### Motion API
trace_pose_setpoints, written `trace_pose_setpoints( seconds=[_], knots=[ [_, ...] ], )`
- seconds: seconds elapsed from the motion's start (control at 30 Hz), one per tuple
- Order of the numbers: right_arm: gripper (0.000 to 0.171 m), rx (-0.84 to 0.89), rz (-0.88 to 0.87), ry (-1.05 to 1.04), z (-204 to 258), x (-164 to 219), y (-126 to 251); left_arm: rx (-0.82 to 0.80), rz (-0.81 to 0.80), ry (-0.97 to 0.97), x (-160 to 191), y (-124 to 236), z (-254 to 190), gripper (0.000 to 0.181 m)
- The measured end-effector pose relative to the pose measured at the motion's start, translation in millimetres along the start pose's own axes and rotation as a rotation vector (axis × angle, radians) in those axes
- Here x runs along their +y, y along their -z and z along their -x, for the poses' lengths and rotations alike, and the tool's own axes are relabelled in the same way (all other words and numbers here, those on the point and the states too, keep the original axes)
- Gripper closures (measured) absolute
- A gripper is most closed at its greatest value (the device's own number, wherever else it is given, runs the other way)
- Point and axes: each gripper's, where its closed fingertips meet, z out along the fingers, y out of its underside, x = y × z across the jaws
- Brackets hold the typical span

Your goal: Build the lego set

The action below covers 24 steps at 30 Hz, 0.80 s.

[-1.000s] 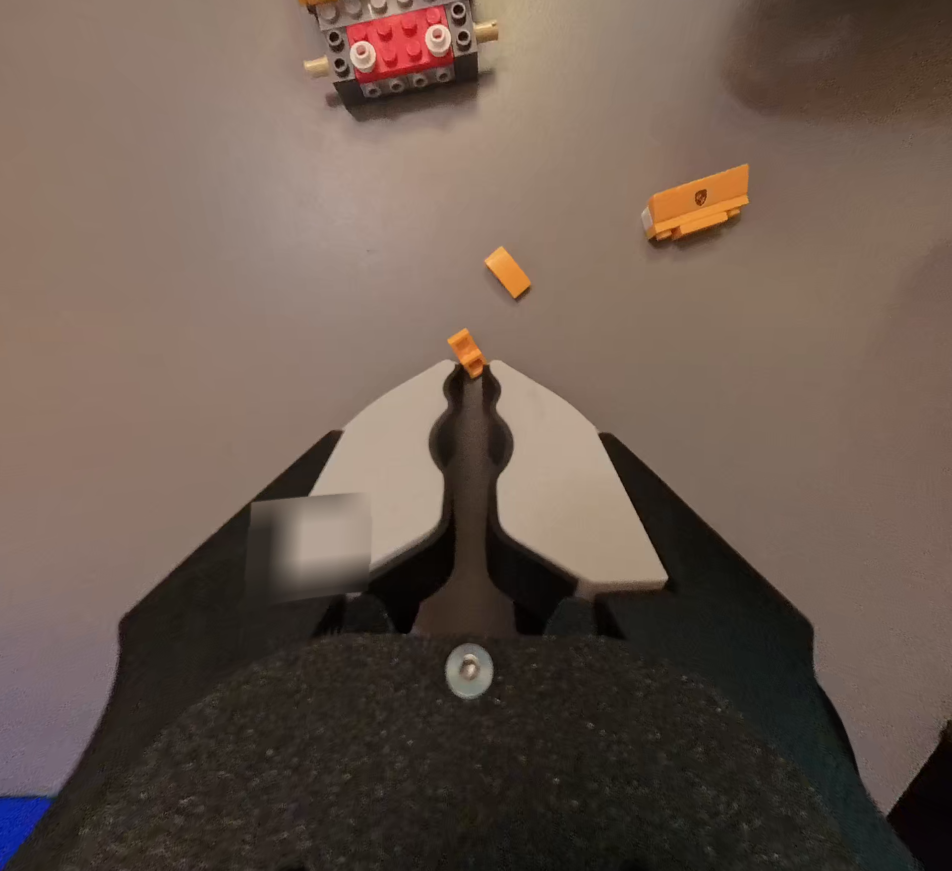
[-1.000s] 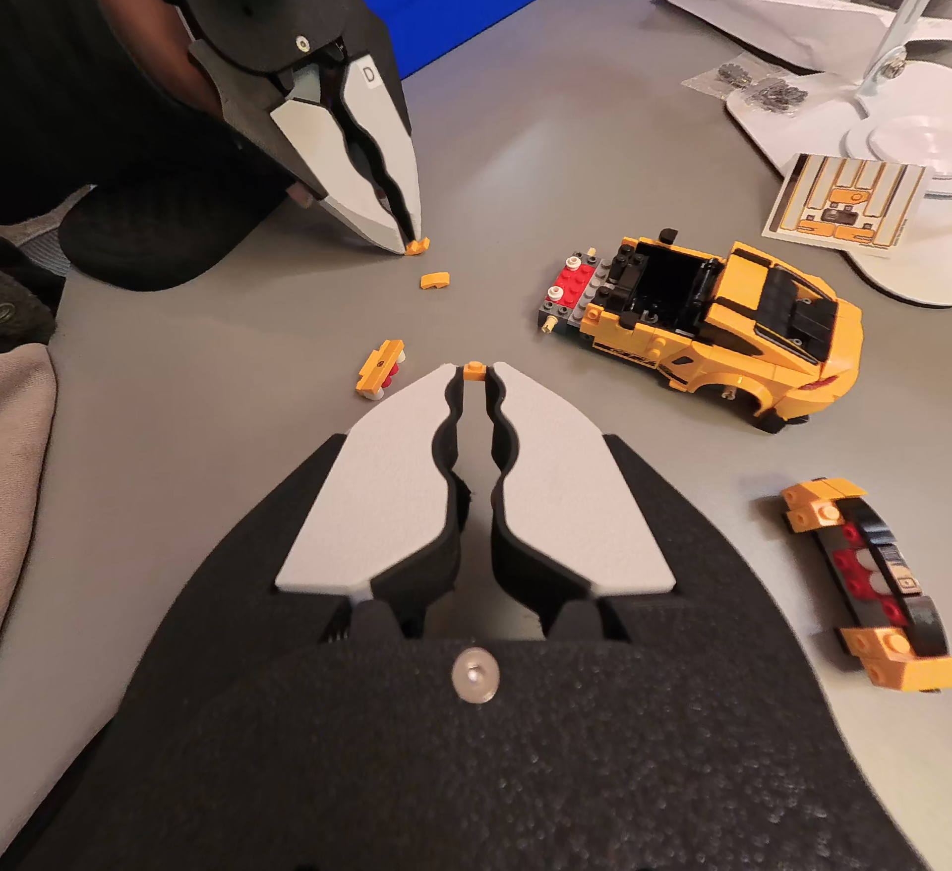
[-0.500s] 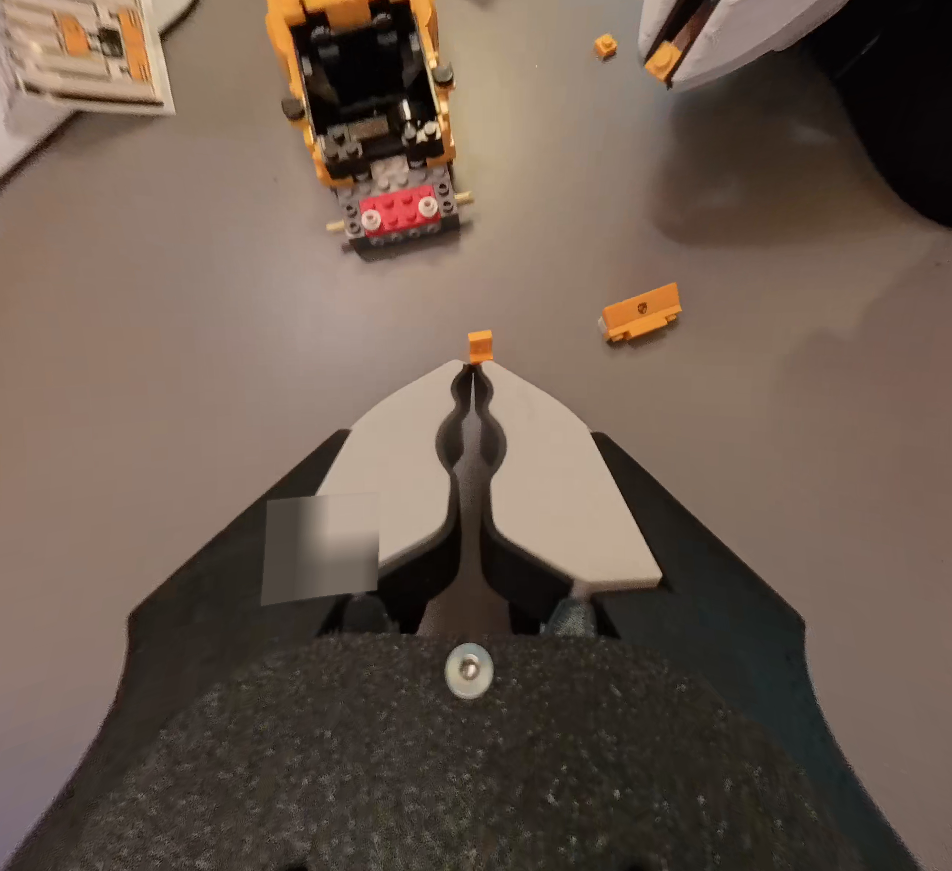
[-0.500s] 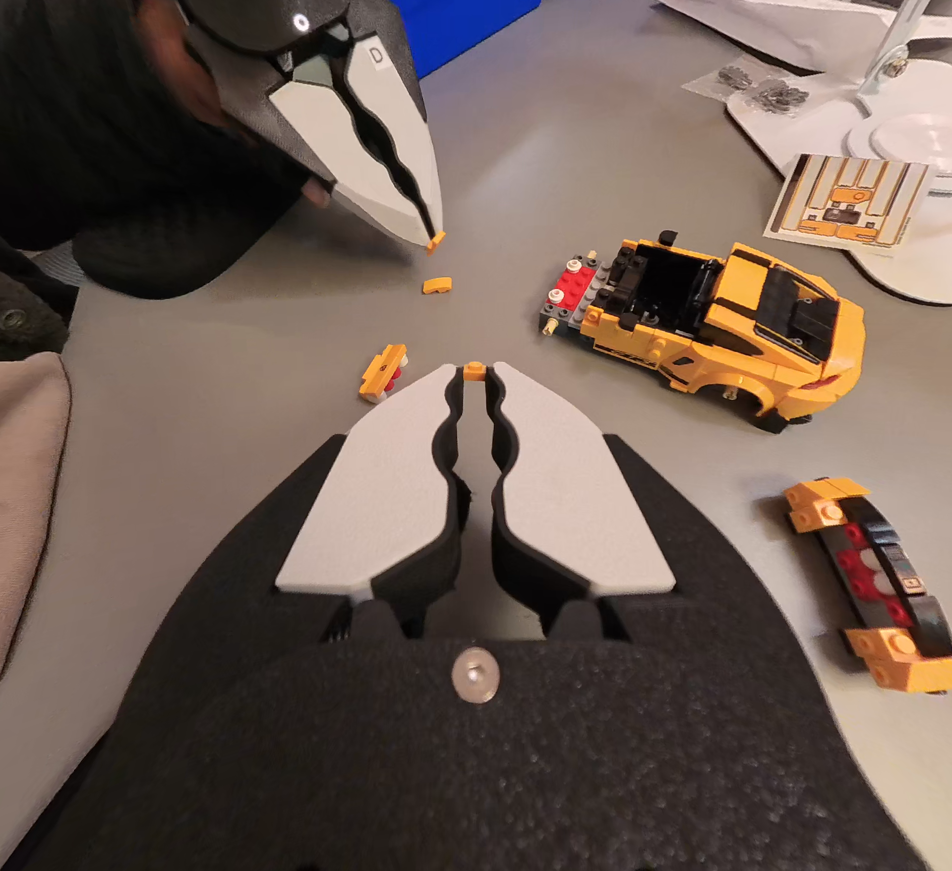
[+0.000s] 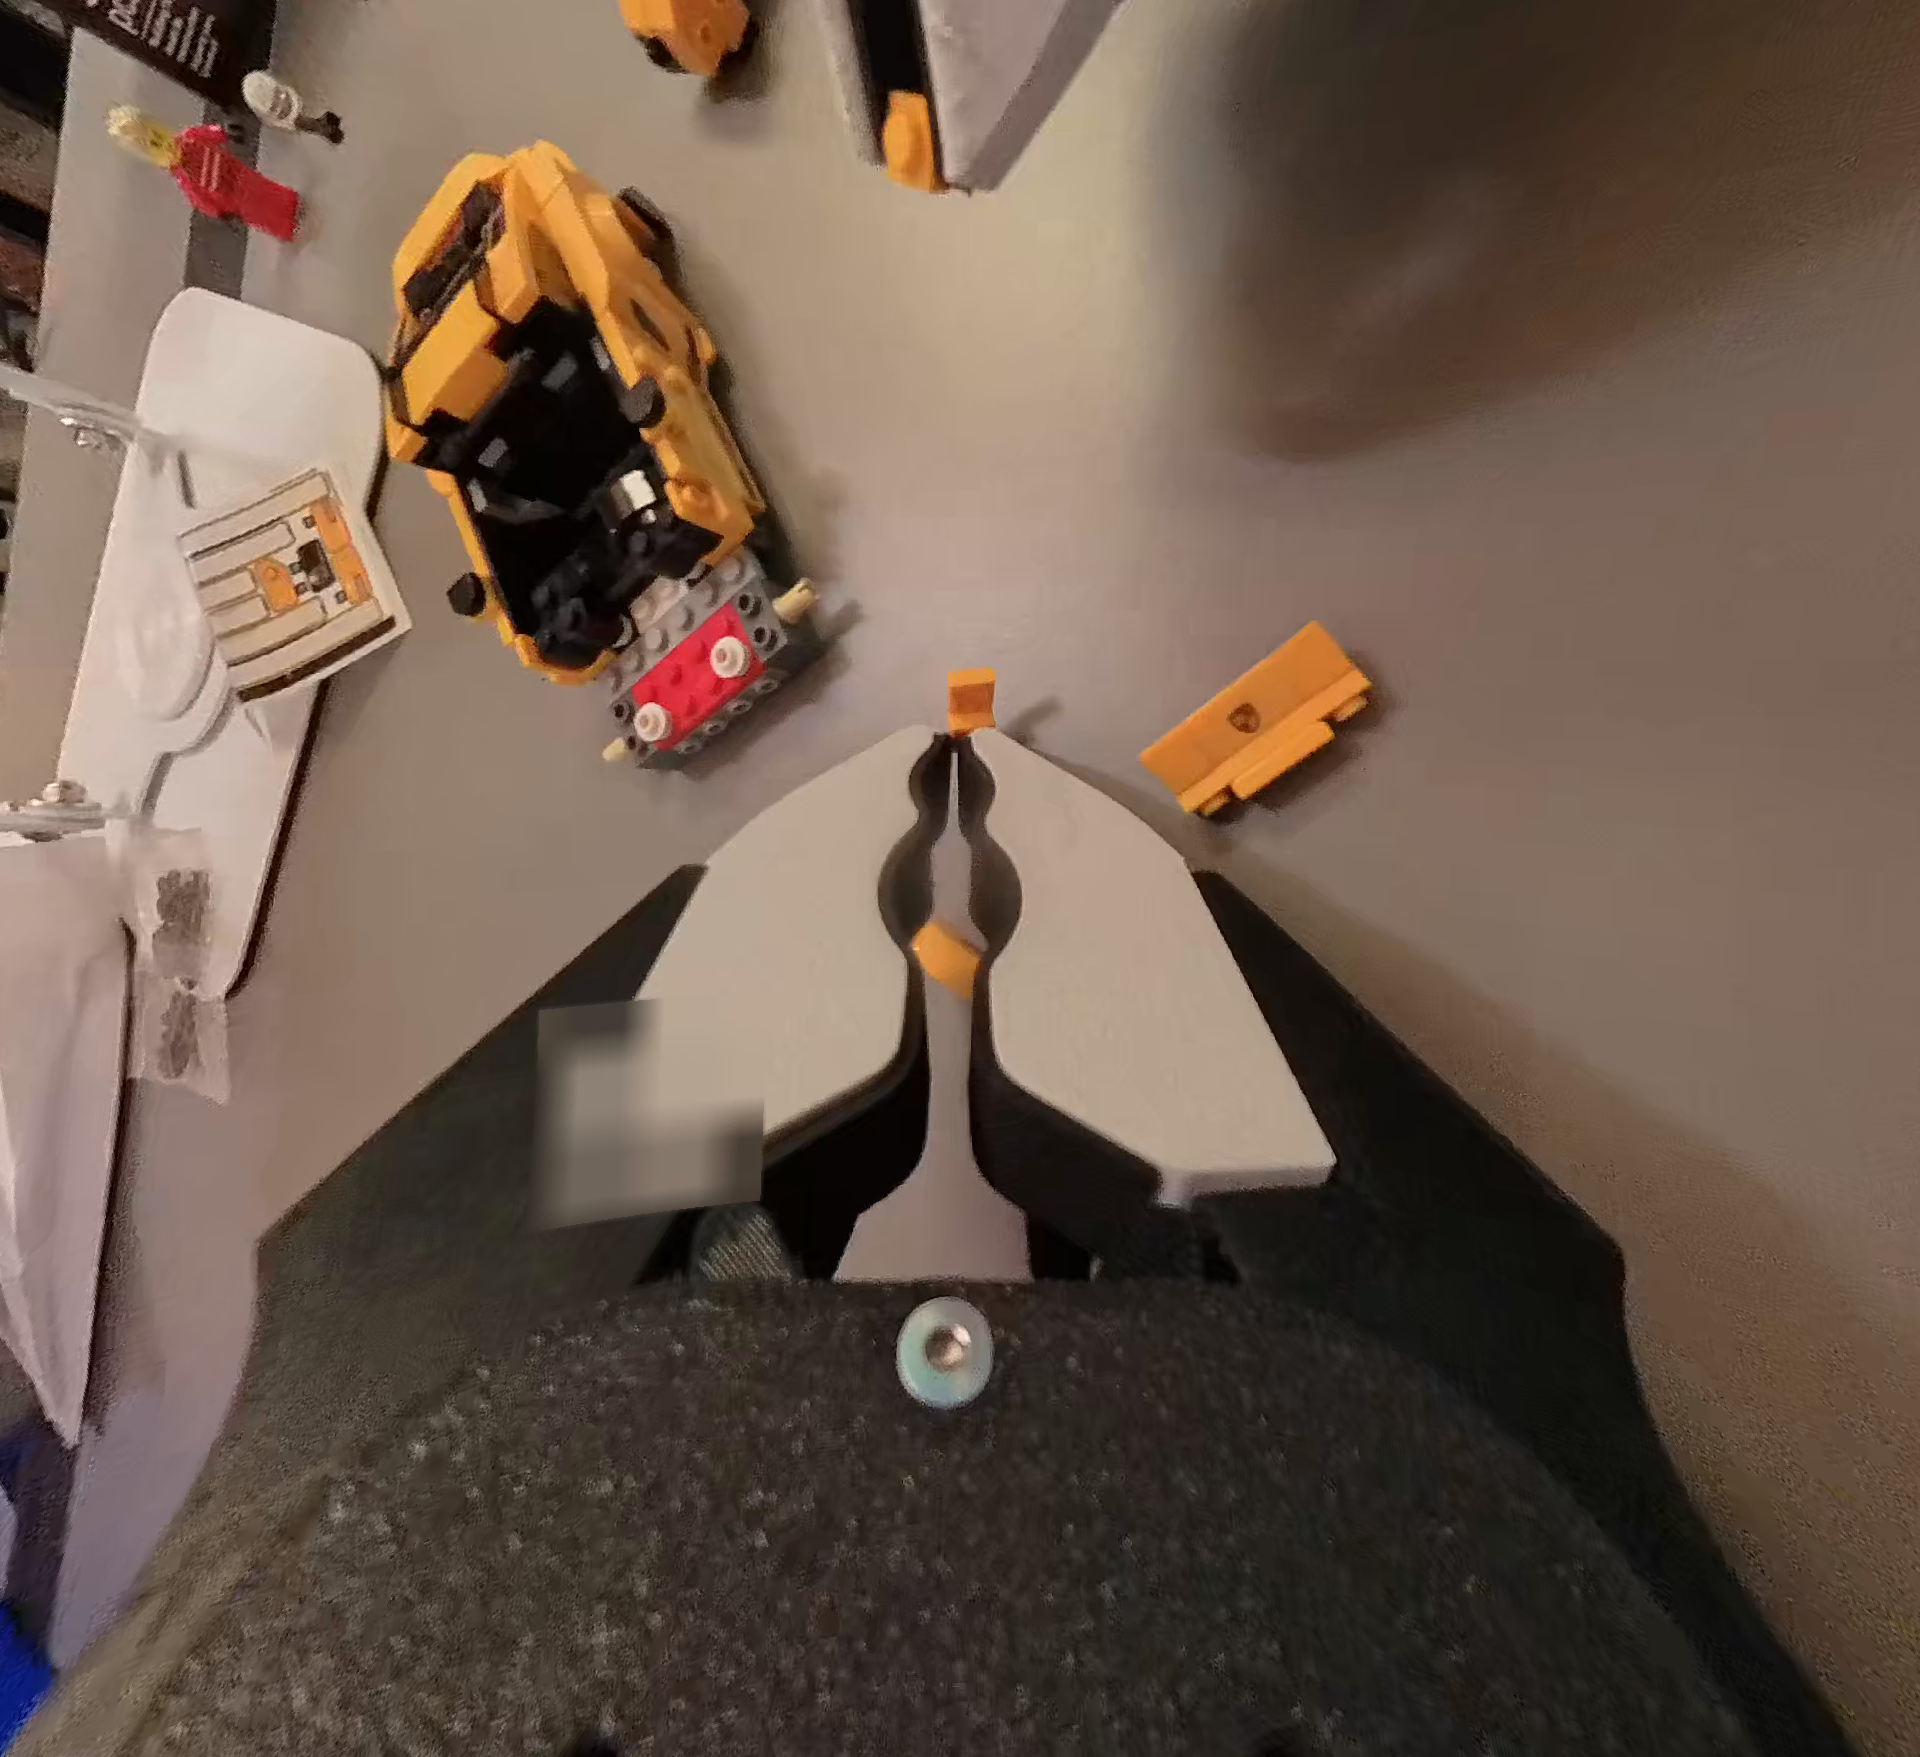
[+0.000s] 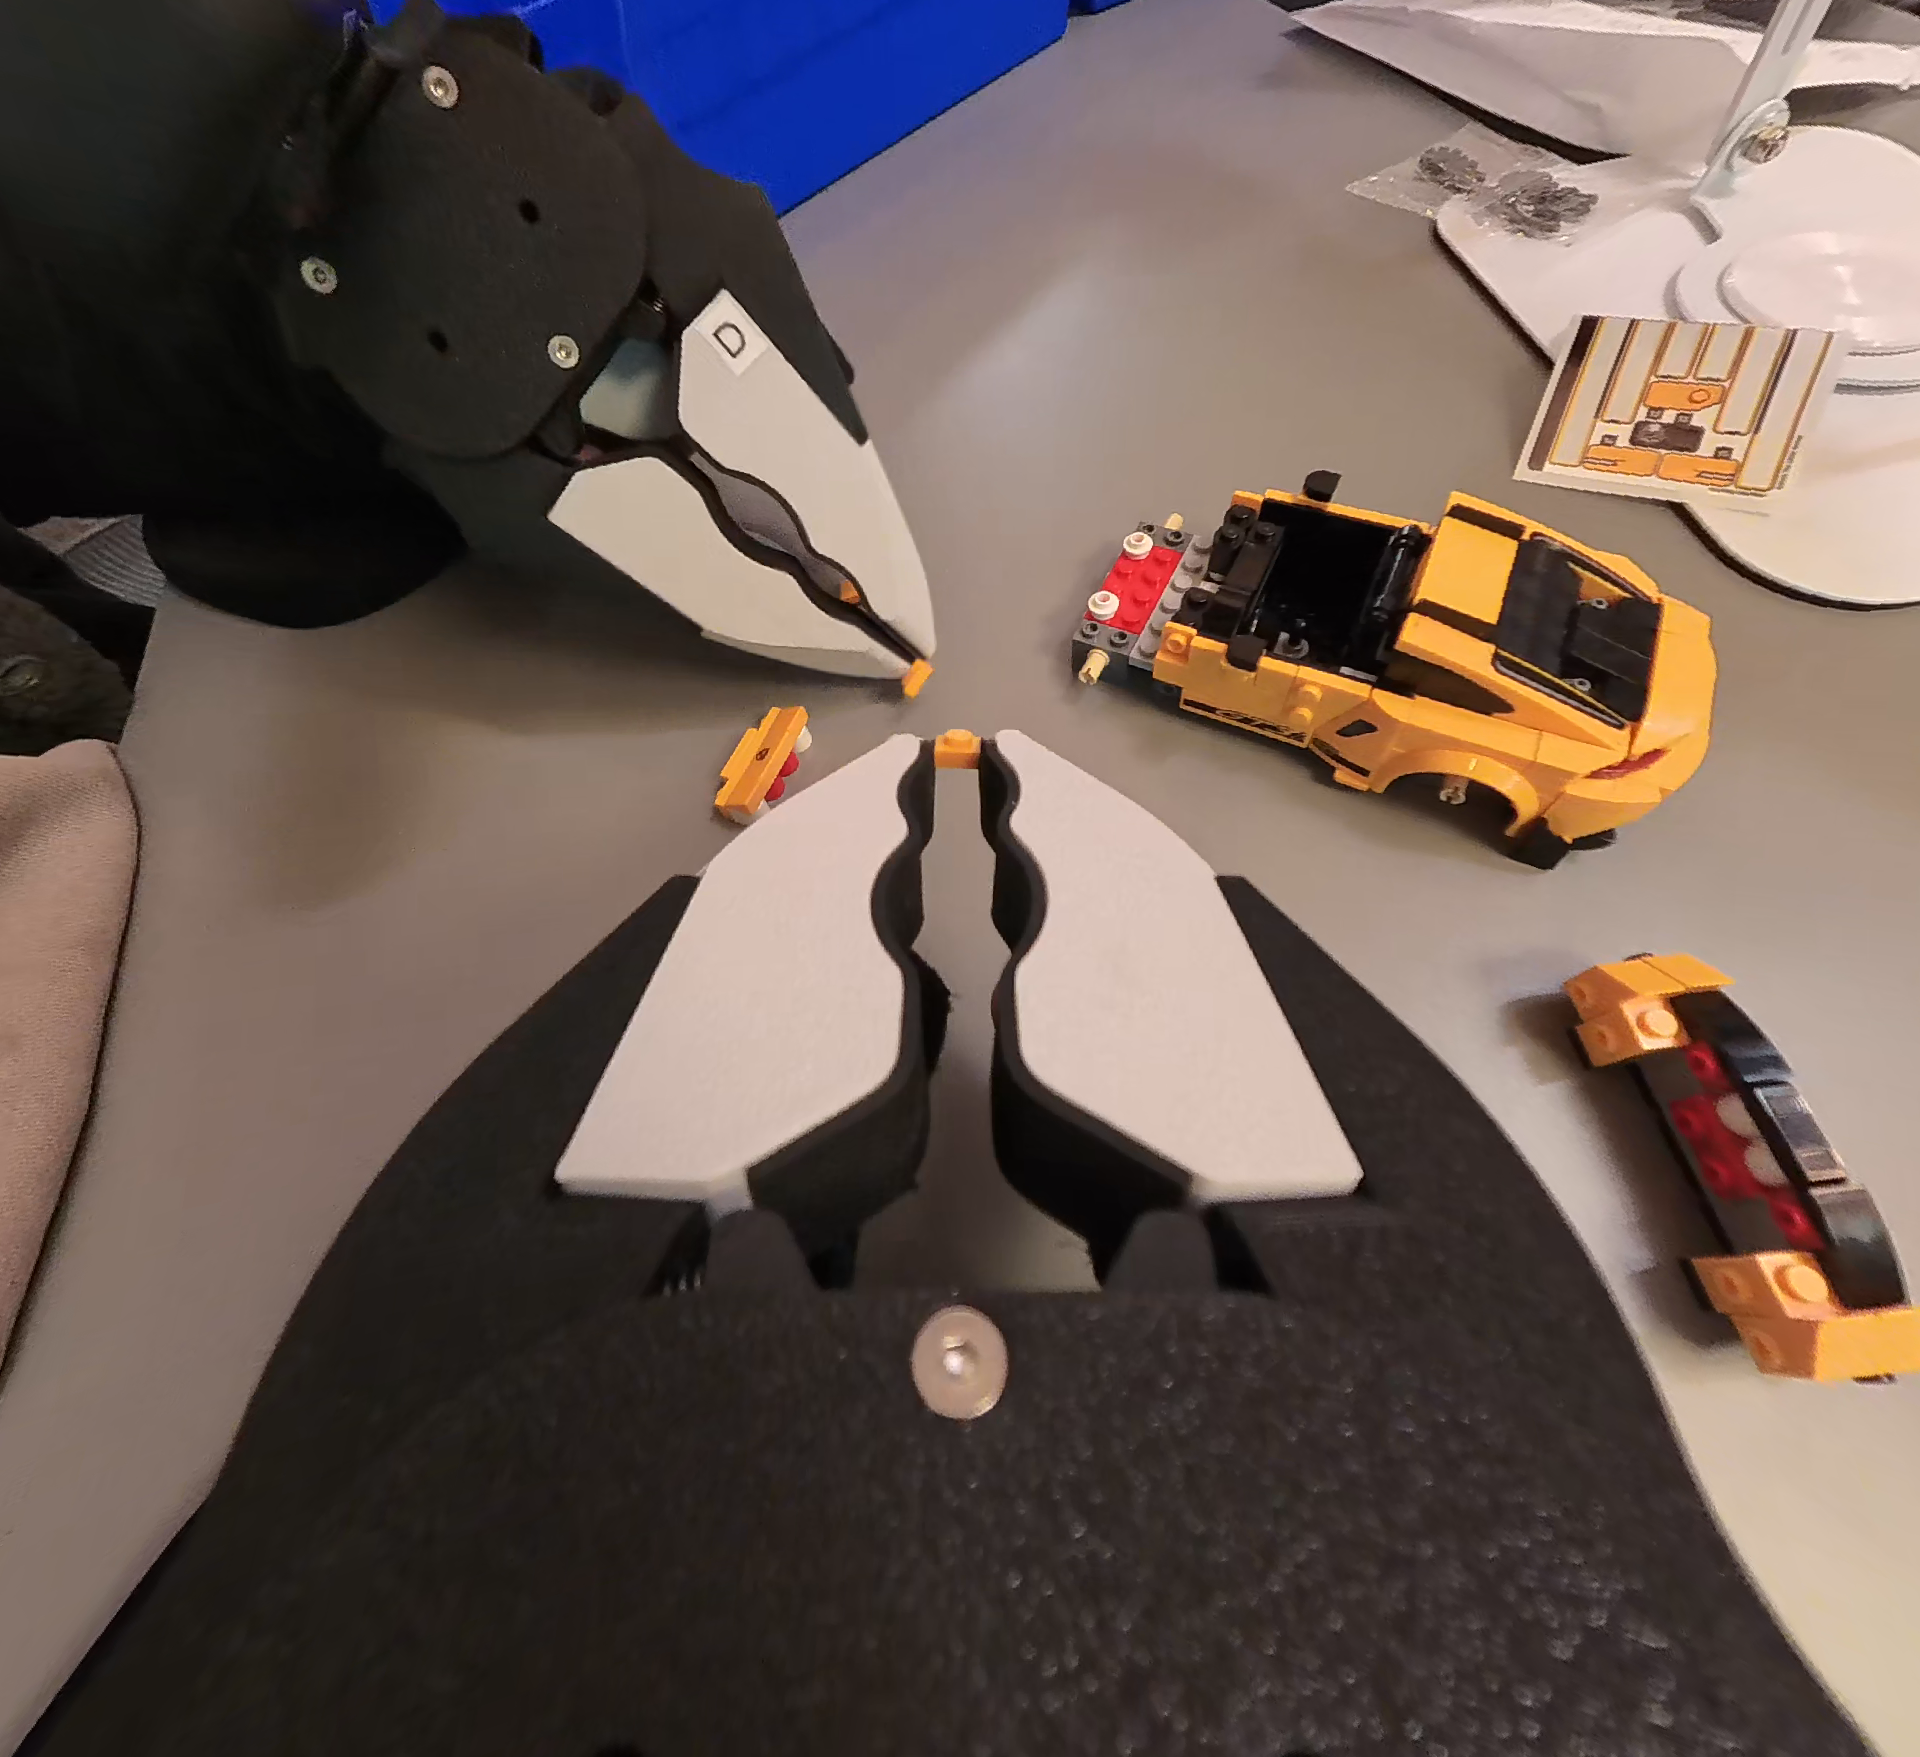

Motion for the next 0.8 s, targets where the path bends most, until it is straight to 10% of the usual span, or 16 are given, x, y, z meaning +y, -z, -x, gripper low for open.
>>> trace_pose_setpoints(
  seconds=[0.43,0.8],
  knots=[
    [0.163,0.002,0.004,-0.002,-1,1,0,0.238,-0.164,0.333,1,20,4,0.172],
    [0.163,-0.001,0.008,0.008,1,1,0,0.362,-0.006,0.204,4,1,-10,0.169]
  ],
)
